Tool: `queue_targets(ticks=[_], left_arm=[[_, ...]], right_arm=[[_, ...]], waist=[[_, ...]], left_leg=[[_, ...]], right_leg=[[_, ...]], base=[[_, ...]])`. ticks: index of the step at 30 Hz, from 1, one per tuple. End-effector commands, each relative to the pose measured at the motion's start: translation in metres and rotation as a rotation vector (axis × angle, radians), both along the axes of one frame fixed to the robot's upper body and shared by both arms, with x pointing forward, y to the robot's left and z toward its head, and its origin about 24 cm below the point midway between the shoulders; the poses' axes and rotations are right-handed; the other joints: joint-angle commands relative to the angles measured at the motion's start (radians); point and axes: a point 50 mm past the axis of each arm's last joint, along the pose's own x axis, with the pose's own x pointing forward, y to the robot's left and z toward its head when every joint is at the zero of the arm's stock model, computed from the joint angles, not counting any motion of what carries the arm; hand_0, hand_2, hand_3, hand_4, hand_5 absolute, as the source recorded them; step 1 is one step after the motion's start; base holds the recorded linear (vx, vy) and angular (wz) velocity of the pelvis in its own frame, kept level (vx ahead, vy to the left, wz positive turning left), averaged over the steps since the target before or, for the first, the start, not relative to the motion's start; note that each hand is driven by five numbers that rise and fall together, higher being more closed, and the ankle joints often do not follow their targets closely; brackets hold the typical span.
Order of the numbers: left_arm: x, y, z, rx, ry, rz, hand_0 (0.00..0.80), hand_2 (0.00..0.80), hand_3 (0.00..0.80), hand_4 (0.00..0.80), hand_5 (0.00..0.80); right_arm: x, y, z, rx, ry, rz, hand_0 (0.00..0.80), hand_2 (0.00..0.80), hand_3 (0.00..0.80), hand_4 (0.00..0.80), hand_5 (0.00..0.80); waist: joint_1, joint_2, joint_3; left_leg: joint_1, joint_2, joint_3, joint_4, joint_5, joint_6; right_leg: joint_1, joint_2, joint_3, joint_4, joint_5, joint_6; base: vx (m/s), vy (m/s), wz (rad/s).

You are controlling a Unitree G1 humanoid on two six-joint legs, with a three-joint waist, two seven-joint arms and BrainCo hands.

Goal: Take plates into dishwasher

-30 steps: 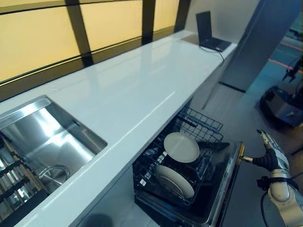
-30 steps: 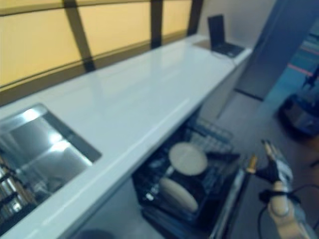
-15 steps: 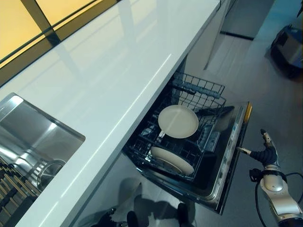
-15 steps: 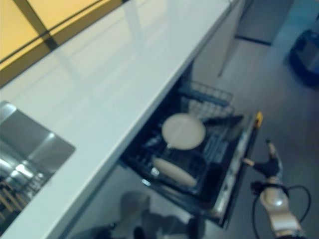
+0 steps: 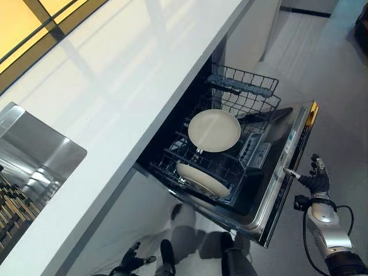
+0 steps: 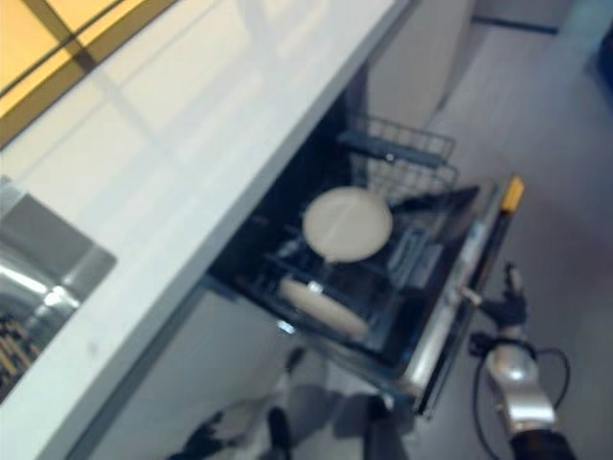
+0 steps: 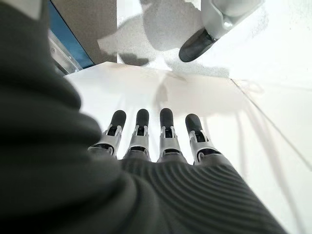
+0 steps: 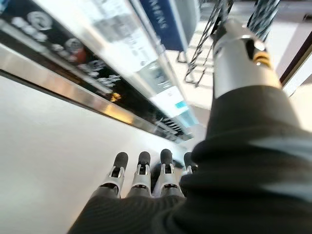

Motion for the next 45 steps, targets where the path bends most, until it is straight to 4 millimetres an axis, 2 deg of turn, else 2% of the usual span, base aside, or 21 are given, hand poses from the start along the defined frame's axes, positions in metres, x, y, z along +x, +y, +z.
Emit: queue_targets(ticks=[1, 7, 11, 18, 25, 31, 41, 45], left_arm=[[0.011, 0.005, 0.011, -0.010, -0.073, 0.045, 0.000, 0.000, 0.000, 0.000, 0.000], [0.016, 0.003, 0.014, -0.011, -0.090, 0.042, 0.000, 0.000, 0.000, 0.000, 0.000], [0.019, 0.002, 0.015, 0.000, -0.094, 0.030, 0.000, 0.000, 0.000, 0.000, 0.000], [0.018, 0.000, 0.014, 0.016, -0.088, 0.008, 0.000, 0.000, 0.000, 0.000, 0.000], [0.022, -0.002, 0.016, 0.037, -0.077, -0.033, 0.000, 0.000, 0.000, 0.000, 0.000], [0.022, -0.002, 0.015, 0.046, -0.059, -0.055, 0.000, 0.000, 0.000, 0.000, 0.000], [0.018, -0.001, 0.012, 0.048, -0.034, -0.066, 0.000, 0.000, 0.000, 0.000, 0.000], [0.017, 0.001, 0.011, 0.041, -0.028, -0.066, 0.000, 0.000, 0.000, 0.000, 0.000]], right_arm=[[0.003, -0.002, 0.029, 0.071, -0.192, -0.013, 0.000, 0.000, 0.000, 0.000, 0.000], [0.008, -0.003, 0.017, 0.237, -0.214, -0.039, 0.000, 0.000, 0.000, 0.000, 0.000], [0.013, 0.004, 0.006, 0.350, -0.207, 0.002, 0.000, 0.000, 0.000, 0.000, 0.000], [0.021, 0.029, -0.016, 0.501, -0.168, 0.227, 0.000, 0.000, 0.000, 0.000, 0.000], [0.028, 0.054, -0.031, 0.512, -0.103, 0.420, 0.000, 0.000, 0.000, 0.000, 0.000], [0.033, 0.075, -0.036, 0.482, -0.027, 0.553, 0.000, 0.000, 0.000, 0.000, 0.000], [0.037, 0.102, -0.037, 0.433, 0.032, 0.657, 0.000, 0.000, 0.000, 0.000, 0.000], [0.037, 0.107, -0.037, 0.428, 0.045, 0.659, 0.000, 0.000, 0.000, 0.000, 0.000]], waist=[[-0.001, -0.014, 0.031], [0.006, -0.006, 0.032], [0.016, 0.000, 0.032], [0.029, 0.005, 0.032], [0.045, 0.010, 0.032], [0.055, 0.011, 0.032], [0.075, 0.000, 0.032], [0.085, -0.005, 0.031]], left_leg=[[-0.109, -0.001, -0.051, -0.053, 0.124, 0.011], [-0.121, 0.000, -0.040, -0.076, 0.138, 0.007], [-0.134, 0.005, -0.037, -0.081, 0.151, 0.004], [-0.127, -0.003, -0.043, -0.102, 0.163, 0.001], [-0.119, -0.010, -0.049, -0.112, 0.163, 0.003], [-0.106, -0.015, -0.053, -0.122, 0.167, 0.002], [-0.087, -0.015, -0.061, -0.117, 0.164, 0.005], [-0.073, -0.020, -0.070, -0.114, 0.157, 0.010]], right_leg=[[0.049, -0.003, -0.078, 0.075, -0.122, -0.011], [0.038, 0.003, -0.081, 0.062, -0.118, -0.009], [0.033, 0.005, -0.091, 0.052, -0.107, -0.008], [0.048, 0.000, -0.098, 0.045, -0.113, -0.005], [0.073, -0.006, -0.109, 0.024, -0.109, -0.003], [0.097, -0.007, -0.118, 0.009, -0.106, -0.002], [0.146, -0.009, -0.134, -0.030, -0.092, -0.003], [0.176, -0.015, -0.141, -0.043, -0.091, -0.002]], base=[[-0.037, -0.004, -0.05], [-0.034, -0.010, -0.07], [0.000, 0.000, 0.00], [0.000, 0.000, 0.00], [0.000, 0.000, 0.00], [0.012, 0.000, 0.03], [0.037, 0.017, 0.03], [0.057, 0.028, 0.05]])
